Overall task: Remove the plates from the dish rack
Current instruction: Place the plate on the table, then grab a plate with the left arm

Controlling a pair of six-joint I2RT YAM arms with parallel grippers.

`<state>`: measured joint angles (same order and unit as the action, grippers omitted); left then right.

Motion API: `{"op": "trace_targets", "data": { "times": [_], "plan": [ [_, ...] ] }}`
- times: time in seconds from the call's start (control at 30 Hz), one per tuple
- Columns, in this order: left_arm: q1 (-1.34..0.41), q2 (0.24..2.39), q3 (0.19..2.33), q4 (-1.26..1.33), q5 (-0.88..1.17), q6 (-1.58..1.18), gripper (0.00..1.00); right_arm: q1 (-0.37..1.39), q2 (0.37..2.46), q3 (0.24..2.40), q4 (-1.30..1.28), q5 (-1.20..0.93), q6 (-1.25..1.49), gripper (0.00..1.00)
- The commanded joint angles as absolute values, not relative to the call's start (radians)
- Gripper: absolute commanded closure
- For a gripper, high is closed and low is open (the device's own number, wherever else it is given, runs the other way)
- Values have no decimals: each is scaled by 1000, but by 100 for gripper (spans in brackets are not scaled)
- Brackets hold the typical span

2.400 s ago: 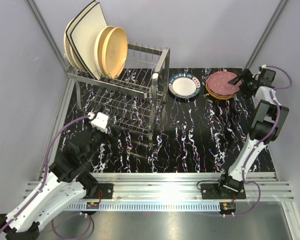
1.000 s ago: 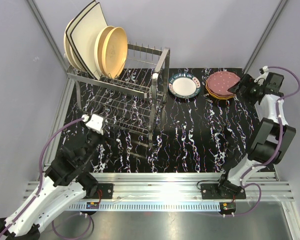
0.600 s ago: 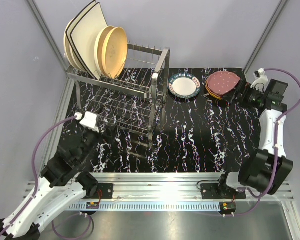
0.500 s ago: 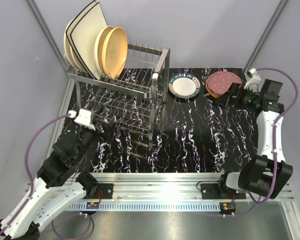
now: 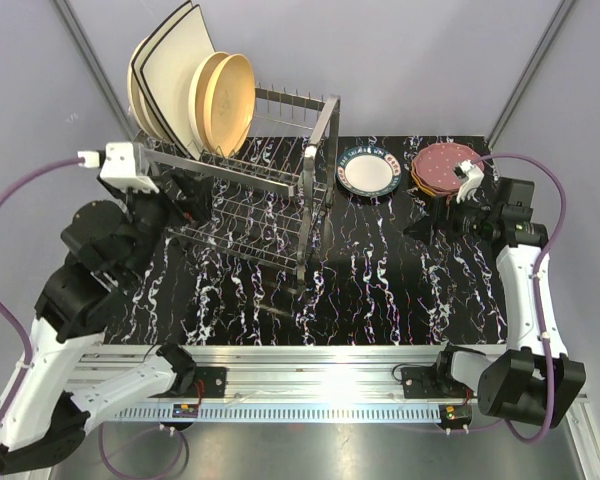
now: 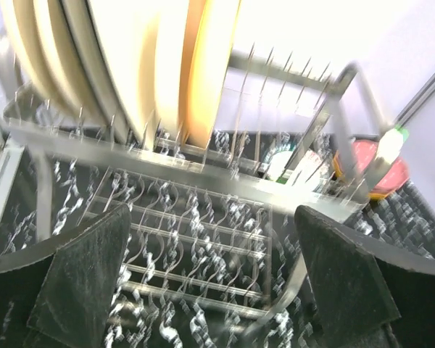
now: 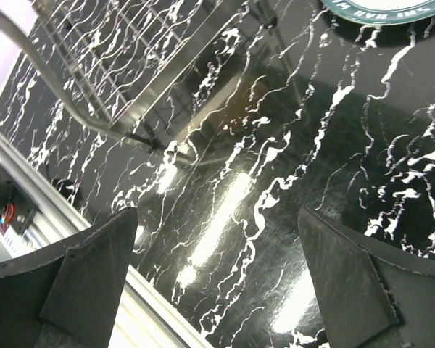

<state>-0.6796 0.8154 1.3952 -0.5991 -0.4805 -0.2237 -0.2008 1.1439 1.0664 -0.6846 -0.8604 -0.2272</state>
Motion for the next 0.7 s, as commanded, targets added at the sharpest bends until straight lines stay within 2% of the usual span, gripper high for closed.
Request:
{"op": "trace_targets", "data": {
  "times": [0.0, 0.33, 0.57, 0.67],
  "plan": [
    [-673, 917, 1550, -637, -495, -265, 2, -202, 1118, 1062, -693, -929, -290, 0],
    [-585, 1233, 1955, -733, -393, -295, 21, -202, 1043, 1023, -664, -888, -298, 0],
    [-496, 1383, 2094, -793, -276, -314, 34, -202, 1032, 1015, -653, -864, -299, 0],
    [-479, 1402, 2111, -793, -265, -310, 35, -201, 1034, 1015, -658, -858, -302, 0]
  ]
}}
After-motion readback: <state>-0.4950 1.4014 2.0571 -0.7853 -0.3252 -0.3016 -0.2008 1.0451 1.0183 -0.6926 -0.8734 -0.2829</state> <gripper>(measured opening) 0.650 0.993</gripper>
